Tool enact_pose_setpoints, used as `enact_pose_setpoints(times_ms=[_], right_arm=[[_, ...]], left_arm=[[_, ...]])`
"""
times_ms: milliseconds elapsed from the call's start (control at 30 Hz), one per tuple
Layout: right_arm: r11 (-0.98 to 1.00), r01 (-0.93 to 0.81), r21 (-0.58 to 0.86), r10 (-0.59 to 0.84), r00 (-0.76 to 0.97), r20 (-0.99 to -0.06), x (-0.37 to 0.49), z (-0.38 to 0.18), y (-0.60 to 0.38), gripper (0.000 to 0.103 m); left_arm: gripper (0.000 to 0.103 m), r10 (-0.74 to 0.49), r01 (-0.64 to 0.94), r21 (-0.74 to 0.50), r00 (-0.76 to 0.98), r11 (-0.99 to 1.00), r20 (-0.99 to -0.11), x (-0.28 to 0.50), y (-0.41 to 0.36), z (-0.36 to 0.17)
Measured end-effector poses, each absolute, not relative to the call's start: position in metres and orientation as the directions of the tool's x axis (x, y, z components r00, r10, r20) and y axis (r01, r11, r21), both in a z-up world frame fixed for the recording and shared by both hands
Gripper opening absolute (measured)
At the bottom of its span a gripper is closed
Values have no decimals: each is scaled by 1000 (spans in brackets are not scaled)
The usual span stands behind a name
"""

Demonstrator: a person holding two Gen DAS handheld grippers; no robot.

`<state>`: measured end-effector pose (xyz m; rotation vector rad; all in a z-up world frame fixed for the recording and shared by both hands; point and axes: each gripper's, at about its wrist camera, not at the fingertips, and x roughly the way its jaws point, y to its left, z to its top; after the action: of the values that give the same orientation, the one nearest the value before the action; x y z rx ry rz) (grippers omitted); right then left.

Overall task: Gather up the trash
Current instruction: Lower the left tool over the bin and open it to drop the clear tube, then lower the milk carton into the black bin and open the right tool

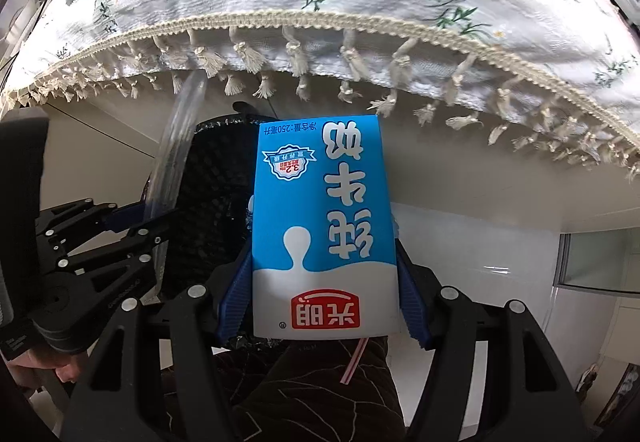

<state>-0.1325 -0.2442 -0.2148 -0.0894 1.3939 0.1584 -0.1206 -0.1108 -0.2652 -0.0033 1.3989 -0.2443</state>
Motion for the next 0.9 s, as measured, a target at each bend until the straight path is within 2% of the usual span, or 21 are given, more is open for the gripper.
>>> enact_pose_setpoints(times_ms=[167, 333, 533, 633, 800, 900], right_arm=[[988, -154, 34, 60, 169, -984, -132, -201, -268, 61], [987, -155, 38, 63, 156, -986, -130, -201, -265, 61], [983, -179, 47, 75, 152, -985, -131, -211, -246, 61], [980, -192, 54, 83, 149, -985, -129, -213, -237, 61], [975, -210, 67, 98, 141, -985, -127, -214, -223, 61], [973, -221, 71, 102, 132, -986, -126, -219, -215, 61]], left_arm=[[26, -185, 185, -154, 167, 971, -968, -122, -119, -264], [46, -178, 176, -145, 193, 974, -965, -122, -111, -250], [66, -165, 131, -136, 240, 982, -957, -123, -93, -230], [86, -147, 101, -124, 272, 987, -951, -126, -81, -221], [97, -142, 46, -135, 308, 990, -941, -131, -61, -208], [97, -123, 25, -121, 319, 992, -940, -133, -53, -206]])
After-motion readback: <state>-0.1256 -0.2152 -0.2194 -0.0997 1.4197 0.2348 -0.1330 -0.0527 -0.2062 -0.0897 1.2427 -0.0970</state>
